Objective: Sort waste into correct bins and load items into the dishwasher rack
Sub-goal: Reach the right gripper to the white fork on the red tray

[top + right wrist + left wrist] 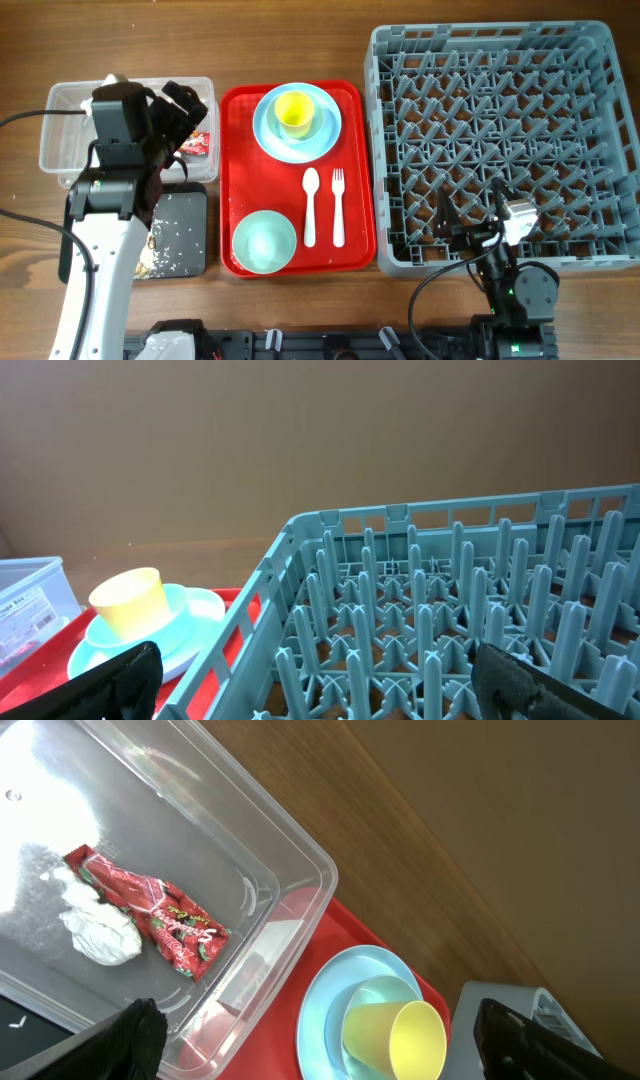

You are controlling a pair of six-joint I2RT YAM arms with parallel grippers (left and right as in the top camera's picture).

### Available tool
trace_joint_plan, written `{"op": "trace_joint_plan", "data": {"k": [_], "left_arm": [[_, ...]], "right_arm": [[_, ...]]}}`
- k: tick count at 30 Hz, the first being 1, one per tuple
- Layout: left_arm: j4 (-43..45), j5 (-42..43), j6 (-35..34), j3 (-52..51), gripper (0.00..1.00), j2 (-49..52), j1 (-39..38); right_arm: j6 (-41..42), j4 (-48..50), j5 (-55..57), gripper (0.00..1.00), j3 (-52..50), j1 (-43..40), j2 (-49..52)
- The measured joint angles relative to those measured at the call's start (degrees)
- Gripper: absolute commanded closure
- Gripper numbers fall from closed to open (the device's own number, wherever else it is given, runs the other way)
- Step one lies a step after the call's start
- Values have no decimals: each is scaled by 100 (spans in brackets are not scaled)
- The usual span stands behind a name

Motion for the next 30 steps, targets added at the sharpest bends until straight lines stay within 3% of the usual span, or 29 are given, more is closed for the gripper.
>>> {"op": "trace_joint_plan", "data": {"k": [11, 20, 23, 25, 30], "left_arm": [[0, 2, 0, 0, 0, 0, 0], [-2, 2, 0, 0, 0, 0, 0], [-7, 4, 0, 0, 0, 0, 0], [-2, 24, -2, 0, 0, 2, 0], [-22, 42, 0, -2, 0, 15, 0]], "right_arm": [[0, 0, -13, 0, 0, 0, 0], [765, -551, -13, 0, 321, 0, 221], [745, -1023, -11, 0, 1349, -4, 957], [706, -1572, -13, 0, 2706, -4, 1853], [446, -4489, -94, 0, 6207, -4, 4638]]}}
